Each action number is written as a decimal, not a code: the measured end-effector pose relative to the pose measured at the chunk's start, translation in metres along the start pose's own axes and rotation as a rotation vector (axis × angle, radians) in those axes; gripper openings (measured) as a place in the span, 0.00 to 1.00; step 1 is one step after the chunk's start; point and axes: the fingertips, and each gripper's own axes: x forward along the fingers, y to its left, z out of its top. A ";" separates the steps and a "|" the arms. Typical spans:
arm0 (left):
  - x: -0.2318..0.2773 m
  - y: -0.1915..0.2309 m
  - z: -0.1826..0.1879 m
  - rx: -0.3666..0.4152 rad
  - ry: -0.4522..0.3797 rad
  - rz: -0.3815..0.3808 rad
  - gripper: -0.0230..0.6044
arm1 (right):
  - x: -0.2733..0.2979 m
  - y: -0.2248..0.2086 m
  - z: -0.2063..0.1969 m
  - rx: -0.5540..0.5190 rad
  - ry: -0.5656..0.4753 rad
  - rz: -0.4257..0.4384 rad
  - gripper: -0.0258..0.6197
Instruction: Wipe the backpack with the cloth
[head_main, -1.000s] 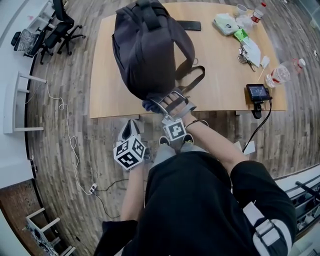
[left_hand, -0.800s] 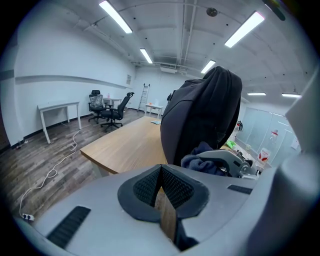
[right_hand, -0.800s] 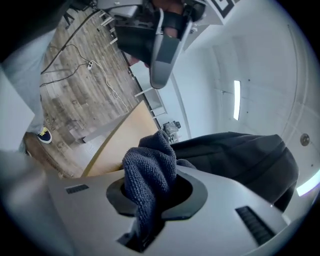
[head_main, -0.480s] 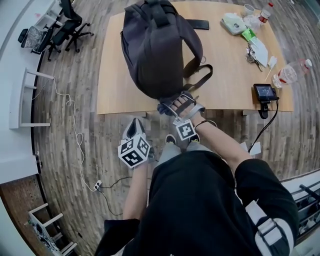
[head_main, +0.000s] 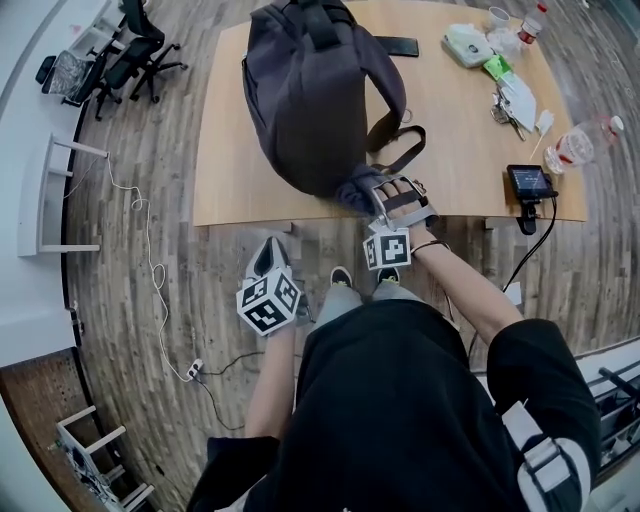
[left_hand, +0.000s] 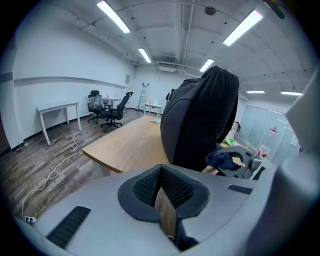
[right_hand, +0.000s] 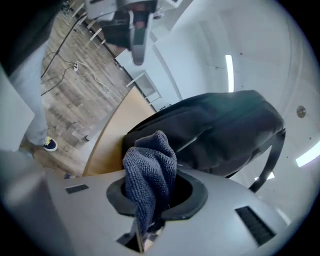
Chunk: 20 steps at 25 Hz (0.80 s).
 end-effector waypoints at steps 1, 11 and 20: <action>0.002 -0.004 -0.001 0.004 0.004 -0.009 0.06 | -0.004 -0.016 0.010 0.014 -0.027 -0.029 0.14; 0.016 -0.018 0.006 0.017 -0.002 -0.036 0.06 | 0.003 -0.050 0.071 0.036 -0.184 -0.025 0.14; 0.013 -0.006 0.009 0.009 -0.001 -0.013 0.06 | 0.017 -0.011 0.082 -0.124 -0.207 0.012 0.14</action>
